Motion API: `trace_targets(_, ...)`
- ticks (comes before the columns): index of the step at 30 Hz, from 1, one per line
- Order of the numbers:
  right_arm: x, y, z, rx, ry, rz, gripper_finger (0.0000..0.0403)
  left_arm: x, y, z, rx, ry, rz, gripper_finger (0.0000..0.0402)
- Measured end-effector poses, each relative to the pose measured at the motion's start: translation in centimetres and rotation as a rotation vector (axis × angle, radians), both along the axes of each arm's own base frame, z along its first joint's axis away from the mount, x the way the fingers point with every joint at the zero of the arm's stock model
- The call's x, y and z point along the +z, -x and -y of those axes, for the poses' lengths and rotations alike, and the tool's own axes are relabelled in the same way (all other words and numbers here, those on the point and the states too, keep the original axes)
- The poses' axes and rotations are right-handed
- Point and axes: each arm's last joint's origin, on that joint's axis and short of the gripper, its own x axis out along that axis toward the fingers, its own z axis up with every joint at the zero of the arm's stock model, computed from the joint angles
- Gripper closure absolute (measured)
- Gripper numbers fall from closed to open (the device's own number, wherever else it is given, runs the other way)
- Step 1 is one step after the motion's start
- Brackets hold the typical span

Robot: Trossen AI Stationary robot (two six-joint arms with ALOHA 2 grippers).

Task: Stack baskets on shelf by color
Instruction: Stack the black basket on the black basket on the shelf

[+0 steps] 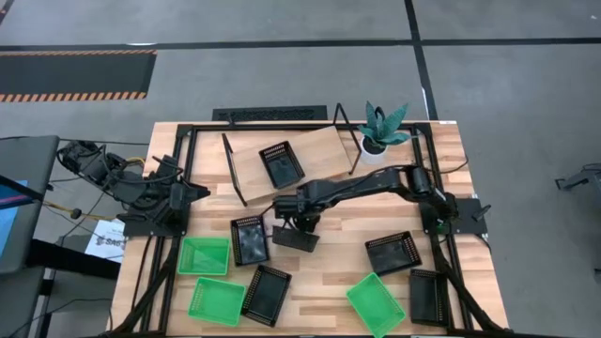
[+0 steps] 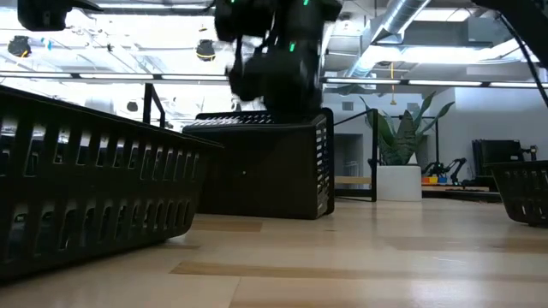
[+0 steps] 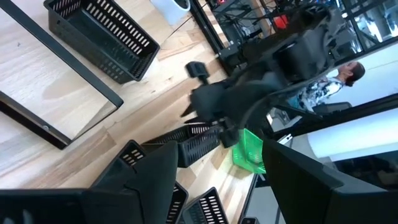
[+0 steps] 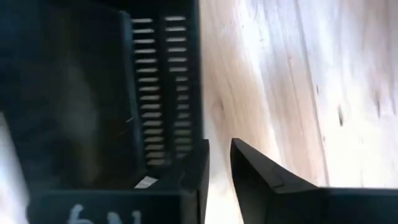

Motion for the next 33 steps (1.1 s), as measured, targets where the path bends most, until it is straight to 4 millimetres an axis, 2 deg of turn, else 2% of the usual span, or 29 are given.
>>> trace_targets(4,3.8,1.1,-0.7,-0.011,-0.011,0.089,0.0318,0.0,0.0,0.0,-0.005,-0.013,-0.001,0.0175)
trace_targets(8,6.8,2.1,-2.0,0.049,-0.017,0.189,0.0302,0.0,0.0,0.0,0.001,-0.02,0.0,0.0175)
trace_targets(11,8.2,2.9,-2.2,0.078,-0.022,0.211,0.0272,0.0,0.0,0.0,0.001,-0.021,0.0,0.0175)
trace_targets(15,9.4,2.8,-1.5,0.136,-0.142,0.284,0.0204,0.0,0.0,0.0,0.001,-0.021,0.0,0.0175)
trace_targets(18,9.1,2.1,-1.7,0.176,-0.226,0.323,0.0151,0.0,0.0,0.0,0.001,-0.021,0.0,0.0175)
trace_targets(22,6.5,0.9,-2.5,0.22,-0.228,0.282,0.0113,0.0,0.0,0.0,0.001,-0.021,0.0,0.0175)
trace_targets(27,3.6,-0.3,-2.8,0.235,-0.223,0.224,0.011,-0.2,0.1,-0.1,0.008,-0.013,-0.016,0.0175)
trace_targets(33,2.9,-0.5,-2.5,0.226,-0.222,0.208,0.0112,-0.2,0.1,-0.1,0.006,-0.002,-0.017,0.0175)
